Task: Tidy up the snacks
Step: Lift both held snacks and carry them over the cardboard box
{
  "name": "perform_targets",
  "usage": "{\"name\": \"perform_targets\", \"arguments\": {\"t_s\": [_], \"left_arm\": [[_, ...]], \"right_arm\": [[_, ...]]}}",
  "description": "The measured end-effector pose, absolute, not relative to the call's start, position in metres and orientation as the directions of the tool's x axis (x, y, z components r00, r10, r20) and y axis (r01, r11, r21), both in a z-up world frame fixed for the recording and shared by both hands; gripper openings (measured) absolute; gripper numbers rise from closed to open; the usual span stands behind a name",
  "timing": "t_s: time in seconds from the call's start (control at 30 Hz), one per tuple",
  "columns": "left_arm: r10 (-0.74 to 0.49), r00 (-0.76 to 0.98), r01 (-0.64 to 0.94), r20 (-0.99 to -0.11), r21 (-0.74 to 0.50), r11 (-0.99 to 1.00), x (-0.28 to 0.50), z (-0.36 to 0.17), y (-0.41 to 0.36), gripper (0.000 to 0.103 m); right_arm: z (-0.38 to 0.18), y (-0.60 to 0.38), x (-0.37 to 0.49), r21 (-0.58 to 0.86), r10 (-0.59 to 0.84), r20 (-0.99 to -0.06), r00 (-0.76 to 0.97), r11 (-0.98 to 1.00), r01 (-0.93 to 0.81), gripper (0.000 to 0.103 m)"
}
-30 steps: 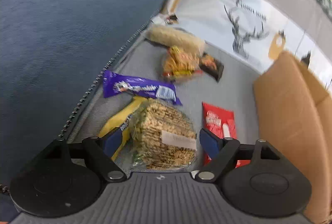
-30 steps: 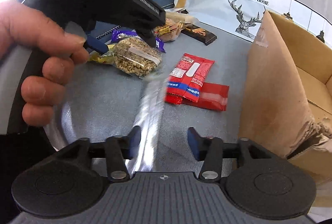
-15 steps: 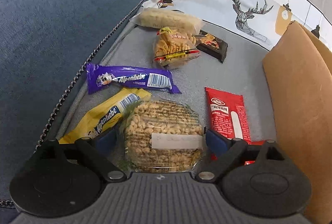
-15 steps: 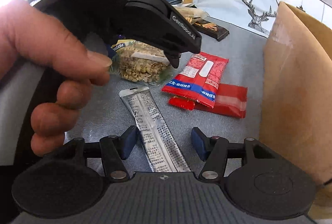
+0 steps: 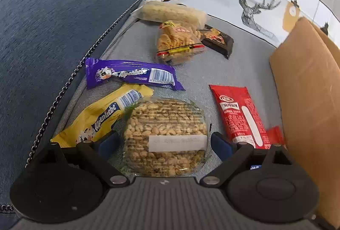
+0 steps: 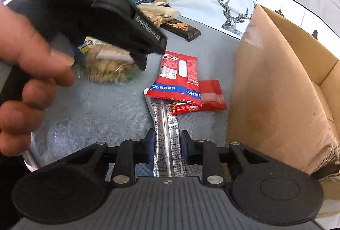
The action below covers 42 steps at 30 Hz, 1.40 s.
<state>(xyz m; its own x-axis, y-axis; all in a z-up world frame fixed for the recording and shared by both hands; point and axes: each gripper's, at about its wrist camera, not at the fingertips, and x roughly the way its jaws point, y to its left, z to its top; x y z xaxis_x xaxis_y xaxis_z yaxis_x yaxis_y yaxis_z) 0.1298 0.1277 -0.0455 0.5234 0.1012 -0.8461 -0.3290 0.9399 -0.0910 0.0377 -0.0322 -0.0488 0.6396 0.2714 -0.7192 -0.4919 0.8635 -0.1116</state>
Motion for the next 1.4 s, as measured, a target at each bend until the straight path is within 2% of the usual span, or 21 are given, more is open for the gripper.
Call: {"name": "perform_targets", "arguments": {"t_s": [0.13, 0.27, 0.4, 0.5, 0.7, 1.0, 1.4], "left_arm": [[0.115, 0.516, -0.311, -0.849, -0.060, 0.948, 0.131, -0.047, 0.123, 0.095], [0.124, 0.511, -0.303, -0.851, -0.043, 0.952, 0.132, -0.048, 0.120, 0.095], [0.138, 0.508, -0.294, -0.850, -0.021, 0.956, 0.133, -0.049, 0.116, 0.095], [0.147, 0.519, -0.294, -0.842, -0.015, 0.956, 0.132, -0.048, 0.116, 0.087], [0.113, 0.558, -0.310, -0.822, -0.080, 0.947, 0.127, -0.038, 0.124, 0.085], [0.036, 0.683, -0.300, -0.729, -0.236, 0.924, 0.103, 0.000, 0.134, 0.085], [0.019, 0.741, -0.278, -0.672, -0.281, 0.919, 0.091, 0.033, 0.126, 0.085]], "right_arm": [[-0.049, -0.033, 0.038, -0.071, 0.300, -0.719, 0.626, 0.865, -0.496, 0.040], [-0.053, -0.034, 0.041, -0.028, 0.325, -0.728, 0.604, 0.866, -0.500, 0.040], [-0.053, -0.033, 0.043, 0.012, 0.357, -0.730, 0.583, 0.860, -0.511, 0.029], [-0.053, -0.031, 0.042, 0.012, 0.357, -0.725, 0.588, 0.861, -0.509, 0.025], [-0.046, -0.033, 0.036, 0.009, 0.370, -0.700, 0.611, 0.860, -0.510, 0.023], [-0.012, -0.049, 0.017, -0.010, 0.397, -0.600, 0.695, 0.864, -0.503, 0.022], [0.012, -0.063, 0.008, -0.011, 0.399, -0.526, 0.751, 0.880, -0.475, 0.022]]}}
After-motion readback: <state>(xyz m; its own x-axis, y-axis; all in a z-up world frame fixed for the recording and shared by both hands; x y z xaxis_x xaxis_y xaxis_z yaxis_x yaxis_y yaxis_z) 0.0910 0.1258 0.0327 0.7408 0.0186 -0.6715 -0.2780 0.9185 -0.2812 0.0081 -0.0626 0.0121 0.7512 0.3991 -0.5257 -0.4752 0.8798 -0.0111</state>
